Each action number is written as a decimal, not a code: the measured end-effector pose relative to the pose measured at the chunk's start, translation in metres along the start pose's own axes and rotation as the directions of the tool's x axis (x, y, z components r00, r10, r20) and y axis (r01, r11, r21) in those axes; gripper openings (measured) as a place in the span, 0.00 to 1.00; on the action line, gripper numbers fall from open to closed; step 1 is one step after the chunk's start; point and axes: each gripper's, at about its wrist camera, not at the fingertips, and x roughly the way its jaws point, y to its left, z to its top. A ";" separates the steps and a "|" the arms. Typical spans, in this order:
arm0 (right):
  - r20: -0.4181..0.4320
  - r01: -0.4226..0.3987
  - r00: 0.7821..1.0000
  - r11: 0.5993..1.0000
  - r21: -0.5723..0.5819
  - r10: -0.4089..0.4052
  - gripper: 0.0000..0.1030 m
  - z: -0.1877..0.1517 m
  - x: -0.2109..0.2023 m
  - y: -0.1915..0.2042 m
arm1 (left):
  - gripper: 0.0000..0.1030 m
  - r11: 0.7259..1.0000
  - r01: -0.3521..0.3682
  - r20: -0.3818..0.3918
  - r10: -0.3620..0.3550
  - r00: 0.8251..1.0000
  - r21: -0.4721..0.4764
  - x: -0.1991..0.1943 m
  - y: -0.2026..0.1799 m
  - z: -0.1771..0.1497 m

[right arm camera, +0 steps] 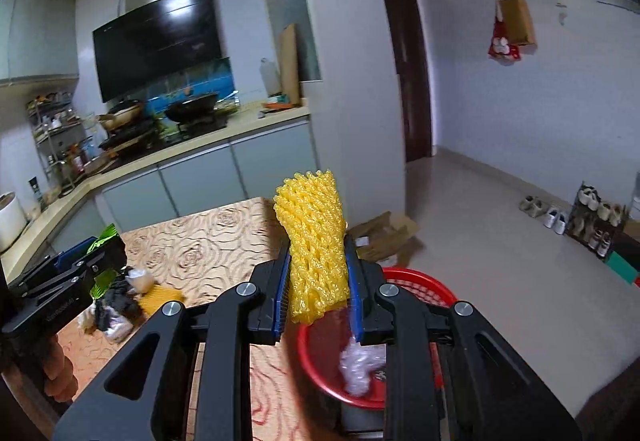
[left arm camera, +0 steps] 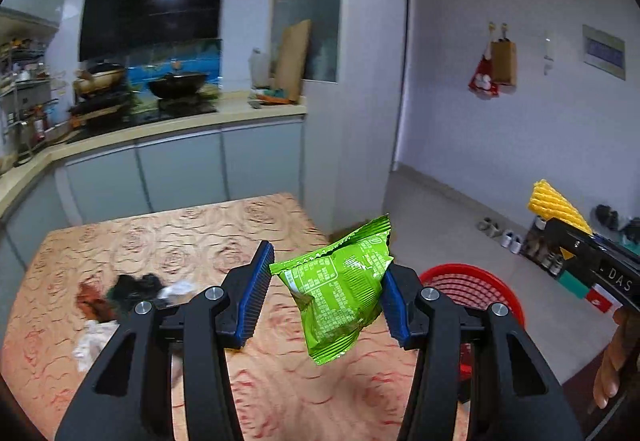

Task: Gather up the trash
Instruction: 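Carry green wrapper in left tool while right tool carries foam net to basket, then open left tool dropping wrapper into basket while right tool releases foam net inside, then move both open tools back over the trash on the table, then grasp white mesh cloth with left tool while right tool grasps black plastic bag, then carry white mesh cloth in left tool while right tool carries black bag to basket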

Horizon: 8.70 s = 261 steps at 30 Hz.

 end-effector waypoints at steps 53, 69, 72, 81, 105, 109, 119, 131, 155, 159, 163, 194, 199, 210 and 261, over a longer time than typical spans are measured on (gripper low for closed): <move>-0.287 0.156 0.947 0.988 0.007 -0.148 0.43 -0.065 0.090 -0.080 | 0.66 0.955 0.293 -0.292 -0.268 0.918 0.045 0.141 -0.114 -0.039; -0.248 0.178 0.954 0.984 0.014 -0.169 0.60 -0.056 0.078 -0.075 | 0.71 0.979 0.202 -0.171 -0.193 0.966 0.032 0.093 -0.072 -0.015; -0.223 0.170 0.961 0.985 0.015 -0.162 0.60 -0.050 0.070 -0.069 | 0.73 0.983 0.179 -0.146 -0.172 0.974 0.038 0.082 -0.066 -0.013; -0.154 0.128 0.980 0.992 -0.001 -0.126 0.60 -0.036 0.048 -0.044 | 0.74 0.991 0.132 -0.092 -0.130 0.987 0.012 0.053 -0.038 -0.009; -0.144 -0.172 0.977 0.980 -0.103 0.156 0.66 -0.037 0.031 0.087 | 0.77 0.969 -0.200 -0.048 0.195 0.980 -0.144 -0.046 0.104 -0.038; -0.155 -0.210 0.969 0.971 -0.114 0.191 0.66 -0.041 0.032 0.106 | 0.77 0.947 -0.267 -0.065 0.259 0.964 -0.176 -0.063 0.137 -0.046; -0.189 -0.262 0.954 0.953 -0.153 0.232 0.66 -0.046 0.042 0.141 | 0.78 0.897 -0.392 -0.110 0.376 0.920 -0.207 -0.083 0.193 -0.069; -0.234 -0.305 0.937 0.935 -0.178 0.261 0.66 -0.054 0.059 0.173 | 0.77 0.883 -0.404 -0.206 0.360 0.910 -0.239 -0.054 0.238 -0.098; -0.332 -0.402 0.880 0.905 -0.141 0.339 0.66 -0.059 0.115 0.226 | 0.54 0.926 -0.319 -0.327 0.244 0.913 -0.200 0.030 0.256 -0.105; -0.349 -0.422 0.868 0.896 -0.140 0.354 0.69 -0.061 0.123 0.236 | 0.35 0.935 -0.299 -0.330 0.226 0.917 -0.191 0.032 0.254 -0.108; -0.356 -0.439 0.860 0.886 -0.152 0.365 0.74 -0.063 0.129 0.250 | 0.28 0.937 -0.306 -0.319 0.242 0.916 -0.169 0.029 0.251 -0.107; -0.445 -0.470 0.824 0.862 -0.189 0.351 0.46 -0.092 0.158 0.289 | 0.26 0.901 -0.400 -0.220 0.360 0.906 -0.171 -0.033 0.246 -0.094; -0.422 -0.467 0.833 0.864 -0.189 0.358 0.45 -0.086 0.147 0.282 | 0.26 0.897 -0.408 -0.207 0.373 0.905 -0.171 -0.038 0.242 -0.092; -0.299 -0.449 0.876 0.866 -0.221 0.378 0.45 -0.059 0.103 0.265 | 0.26 0.890 -0.425 -0.145 0.404 0.903 -0.167 -0.061 0.231 -0.075; -0.069 -0.257 0.966 0.951 -0.170 0.249 0.45 -0.007 0.016 0.143 | 0.26 0.960 -0.273 0.021 0.275 0.961 -0.060 -0.072 0.117 -0.022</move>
